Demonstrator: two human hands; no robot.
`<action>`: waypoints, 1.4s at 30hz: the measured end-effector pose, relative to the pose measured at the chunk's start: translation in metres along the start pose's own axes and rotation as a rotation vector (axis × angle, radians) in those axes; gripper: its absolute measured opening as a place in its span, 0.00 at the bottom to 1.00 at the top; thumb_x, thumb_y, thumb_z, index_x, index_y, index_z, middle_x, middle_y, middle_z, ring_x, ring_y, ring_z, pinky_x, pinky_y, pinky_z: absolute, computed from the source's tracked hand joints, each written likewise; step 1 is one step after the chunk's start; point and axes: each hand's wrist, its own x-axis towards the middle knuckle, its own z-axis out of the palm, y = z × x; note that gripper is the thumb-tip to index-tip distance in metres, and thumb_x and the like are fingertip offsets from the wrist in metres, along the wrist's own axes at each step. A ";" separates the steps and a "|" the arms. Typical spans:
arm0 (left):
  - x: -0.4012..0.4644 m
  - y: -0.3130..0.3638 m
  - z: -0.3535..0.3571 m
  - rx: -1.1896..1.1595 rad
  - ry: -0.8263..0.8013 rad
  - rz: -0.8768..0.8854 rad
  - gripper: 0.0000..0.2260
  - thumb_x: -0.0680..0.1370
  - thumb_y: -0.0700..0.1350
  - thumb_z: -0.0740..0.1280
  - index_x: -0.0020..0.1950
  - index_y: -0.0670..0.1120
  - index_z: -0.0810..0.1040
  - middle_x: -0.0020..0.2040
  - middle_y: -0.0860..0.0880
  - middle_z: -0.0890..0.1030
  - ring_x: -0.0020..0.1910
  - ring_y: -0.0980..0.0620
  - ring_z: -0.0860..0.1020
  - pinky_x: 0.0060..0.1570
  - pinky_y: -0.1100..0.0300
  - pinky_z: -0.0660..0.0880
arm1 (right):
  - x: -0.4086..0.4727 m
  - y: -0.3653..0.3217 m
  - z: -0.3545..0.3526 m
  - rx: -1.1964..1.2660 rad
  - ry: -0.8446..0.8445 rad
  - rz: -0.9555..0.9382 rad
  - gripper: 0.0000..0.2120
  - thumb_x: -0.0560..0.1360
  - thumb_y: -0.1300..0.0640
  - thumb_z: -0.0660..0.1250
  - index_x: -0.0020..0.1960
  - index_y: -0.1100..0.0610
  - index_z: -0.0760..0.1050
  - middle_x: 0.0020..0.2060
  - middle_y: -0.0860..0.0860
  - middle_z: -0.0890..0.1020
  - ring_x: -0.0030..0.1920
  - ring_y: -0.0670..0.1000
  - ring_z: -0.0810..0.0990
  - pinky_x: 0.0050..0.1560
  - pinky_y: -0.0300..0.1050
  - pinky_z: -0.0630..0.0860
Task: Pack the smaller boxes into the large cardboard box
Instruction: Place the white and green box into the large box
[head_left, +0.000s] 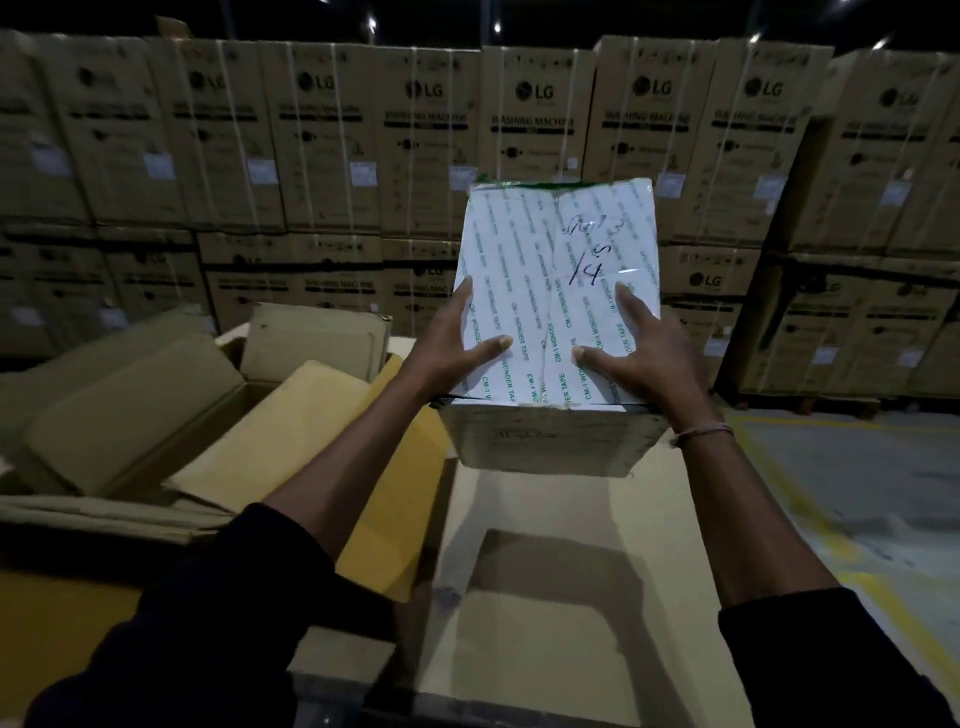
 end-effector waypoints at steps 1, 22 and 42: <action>-0.005 0.002 -0.014 0.004 0.017 0.018 0.45 0.77 0.58 0.74 0.85 0.51 0.50 0.85 0.52 0.54 0.82 0.53 0.55 0.74 0.58 0.58 | -0.005 -0.016 -0.001 0.004 0.022 -0.008 0.50 0.67 0.28 0.74 0.82 0.36 0.55 0.78 0.57 0.68 0.76 0.61 0.69 0.69 0.60 0.73; -0.035 -0.103 -0.278 0.042 0.232 -0.003 0.48 0.74 0.57 0.77 0.85 0.50 0.52 0.84 0.51 0.56 0.80 0.58 0.56 0.78 0.56 0.58 | 0.040 -0.284 0.110 -0.109 0.036 -0.288 0.49 0.72 0.31 0.72 0.83 0.35 0.47 0.79 0.65 0.62 0.71 0.66 0.74 0.57 0.51 0.75; -0.037 -0.345 -0.427 -0.290 0.169 -0.264 0.38 0.74 0.62 0.76 0.79 0.52 0.66 0.51 0.80 0.77 0.51 0.81 0.76 0.42 0.79 0.75 | 0.103 -0.514 0.284 0.029 -0.105 -0.201 0.45 0.72 0.24 0.63 0.83 0.40 0.56 0.77 0.50 0.72 0.70 0.55 0.76 0.63 0.54 0.78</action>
